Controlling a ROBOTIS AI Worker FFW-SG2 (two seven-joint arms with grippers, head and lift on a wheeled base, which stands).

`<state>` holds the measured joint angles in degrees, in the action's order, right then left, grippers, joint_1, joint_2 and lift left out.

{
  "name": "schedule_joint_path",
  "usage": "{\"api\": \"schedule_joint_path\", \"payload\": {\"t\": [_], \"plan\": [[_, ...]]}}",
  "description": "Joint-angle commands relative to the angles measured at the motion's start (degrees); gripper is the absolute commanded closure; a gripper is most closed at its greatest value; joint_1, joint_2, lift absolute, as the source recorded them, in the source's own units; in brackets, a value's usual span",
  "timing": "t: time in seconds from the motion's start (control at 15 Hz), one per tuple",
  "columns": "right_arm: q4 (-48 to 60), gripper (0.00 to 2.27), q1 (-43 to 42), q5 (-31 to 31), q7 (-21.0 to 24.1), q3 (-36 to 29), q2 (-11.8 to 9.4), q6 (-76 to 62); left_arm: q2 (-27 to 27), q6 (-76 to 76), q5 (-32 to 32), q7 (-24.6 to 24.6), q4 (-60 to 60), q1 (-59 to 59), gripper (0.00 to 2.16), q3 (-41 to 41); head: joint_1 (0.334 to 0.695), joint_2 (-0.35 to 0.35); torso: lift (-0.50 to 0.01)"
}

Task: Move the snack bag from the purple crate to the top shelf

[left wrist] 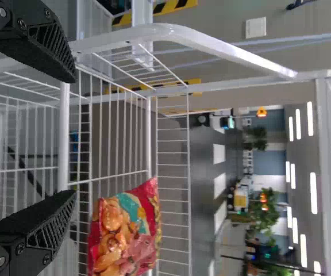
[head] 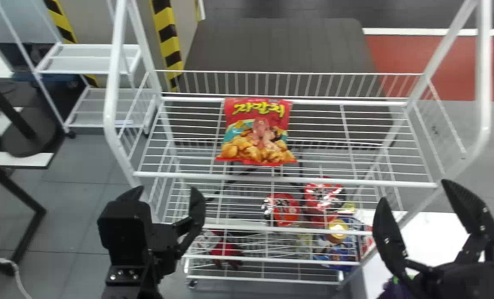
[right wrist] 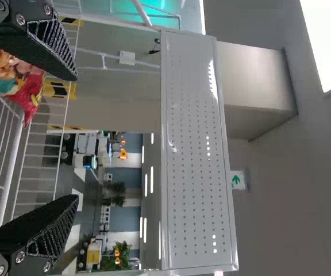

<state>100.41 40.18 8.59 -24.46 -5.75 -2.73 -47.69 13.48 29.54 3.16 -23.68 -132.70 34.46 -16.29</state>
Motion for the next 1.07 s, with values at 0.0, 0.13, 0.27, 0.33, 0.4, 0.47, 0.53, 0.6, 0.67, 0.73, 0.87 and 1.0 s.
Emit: {"api": "schedule_joint_path", "payload": {"t": [0.0,0.13,0.27,0.33,0.4,0.47,0.53,0.6,0.67,0.73,0.87,1.0], "plan": [[-6.19,0.08,0.25,-0.33,-0.41,-2.68,-0.35,-6.49,-0.21,18.06,-0.09,-0.31,-2.74,-7.04,0.14,-2.17,0.695,-0.061,0.000],[-10.76,0.08,0.25,0.02,-0.41,-3.74,-1.14,-8.24,-2.85,32.48,0.00,-0.40,-3.18,-13.28,0.14,-2.52,0.695,-0.096,0.000],[-14.80,0.08,0.08,0.90,-0.24,-5.23,-1.14,-8.77,-4.17,40.21,0.53,-0.31,-3.71,-18.38,0.13,-3.75,0.695,-0.135,0.000],[-17.00,0.08,-0.27,0.99,-0.06,-5.94,-1.14,-9.65,-4.60,41.79,0.70,-0.40,-3.71,-20.40,0.14,-4.36,0.695,-0.148,0.000],[-18.84,0.08,-0.45,0.99,0.12,-6.20,-1.14,-11.41,-5.40,42.67,0.79,-0.40,-3.62,-21.81,0.14,-5.07,0.695,-0.164,0.000],[-20.60,0.08,-0.63,0.99,0.20,-6.55,-1.23,-12.29,-6.27,43.55,0.61,-0.40,-3.62,-23.48,0.14,-5.94,0.695,-0.203,0.000],[-21.83,0.08,-0.98,0.81,0.29,-6.99,-1.23,-12.46,-6.54,45.31,0.61,-0.40,-3.53,-25.06,0.14,-7.00,0.695,-0.223,0.000],[-22.89,0.08,-1.24,0.90,0.29,-7.34,-1.23,-12.64,-7.24,46.54,0.88,-0.40,-3.44,-26.55,0.13,-7.79,0.695,-0.239,0.000],[-23.50,0.08,-1.51,0.90,0.29,-7.52,-1.23,-12.64,-7.77,48.47,1.23,-0.31,-3.35,-28.05,0.13,-8.32,0.695,-0.255,0.000],[-24.47,0.08,-1.94,0.72,0.47,-7.61,-1.23,-12.64,-8.74,50.93,2.46,-0.31,-3.35,-29.89,0.13,-8.58,0.695,-0.286,0.000],[-27.11,0.08,-3.26,0.28,1.00,-7.69,-1.32,-13.52,-10.49,55.33,4.66,-0.31,-3.35,-32.44,0.13,-8.93,0.695,-0.315,0.000],[-30.18,0.08,-4.67,0.20,1.00,-7.78,-1.67,-14.92,-13.63,60.49,4.92,-0.31,-3.35,-35.96,0.13,-10.34,0.695,-0.340,0.000]]}}
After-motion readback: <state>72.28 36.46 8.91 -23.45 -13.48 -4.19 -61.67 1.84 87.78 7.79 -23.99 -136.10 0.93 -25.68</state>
